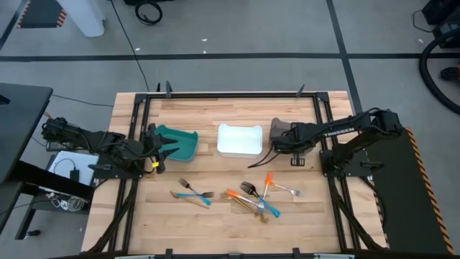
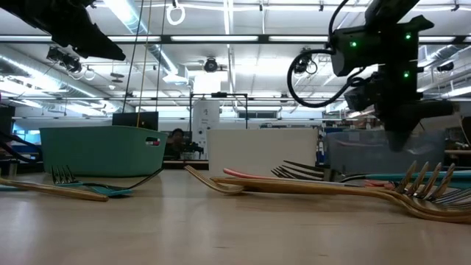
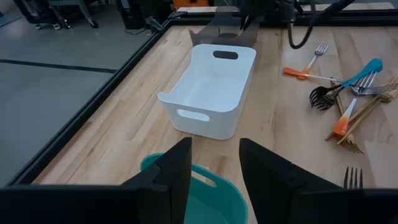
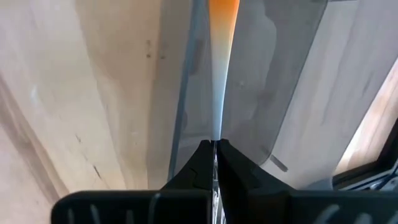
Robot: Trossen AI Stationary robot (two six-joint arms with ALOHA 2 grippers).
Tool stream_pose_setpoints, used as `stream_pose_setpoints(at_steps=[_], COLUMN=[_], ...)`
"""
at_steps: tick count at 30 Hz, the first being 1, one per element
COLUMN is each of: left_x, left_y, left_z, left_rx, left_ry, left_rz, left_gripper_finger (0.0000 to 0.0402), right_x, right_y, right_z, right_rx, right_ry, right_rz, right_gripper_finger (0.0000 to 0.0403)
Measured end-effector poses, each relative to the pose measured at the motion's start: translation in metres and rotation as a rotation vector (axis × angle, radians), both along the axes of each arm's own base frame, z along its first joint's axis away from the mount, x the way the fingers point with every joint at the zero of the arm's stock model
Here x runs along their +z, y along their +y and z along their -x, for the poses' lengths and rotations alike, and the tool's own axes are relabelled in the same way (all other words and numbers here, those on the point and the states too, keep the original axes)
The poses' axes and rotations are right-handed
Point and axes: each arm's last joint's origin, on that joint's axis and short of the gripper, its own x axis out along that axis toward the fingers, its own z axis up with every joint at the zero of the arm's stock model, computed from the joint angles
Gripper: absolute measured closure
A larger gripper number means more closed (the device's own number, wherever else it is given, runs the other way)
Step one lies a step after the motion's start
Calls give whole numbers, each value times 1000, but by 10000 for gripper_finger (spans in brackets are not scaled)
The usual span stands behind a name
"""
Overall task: Sort silverware by color (type)
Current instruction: Put the top right orange fork into the transparent black bin
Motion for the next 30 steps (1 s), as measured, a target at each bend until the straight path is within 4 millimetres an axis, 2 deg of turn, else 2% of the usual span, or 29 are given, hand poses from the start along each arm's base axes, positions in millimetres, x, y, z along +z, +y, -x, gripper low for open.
stream_pose_setpoints(at_steps=[11,17,24,30], left_x=[0,0,0,0], left_y=[0,0,0,0], left_z=[0,0,0,0], left_rx=[2,2,1,1], left_ry=[-3,-2,-2,-2], left_rz=[4,4,4,3], left_gripper_finger=[259,259,259,259], right_x=[0,0,-1,-1], right_y=[10,9,3,2], right_z=[-1,-1,-3,-3], right_rx=[175,110,-78,-111], right_ry=[46,18,-58,-66], right_rz=[16,7,-127,-122], right_gripper_finger=[389,389,385,359])
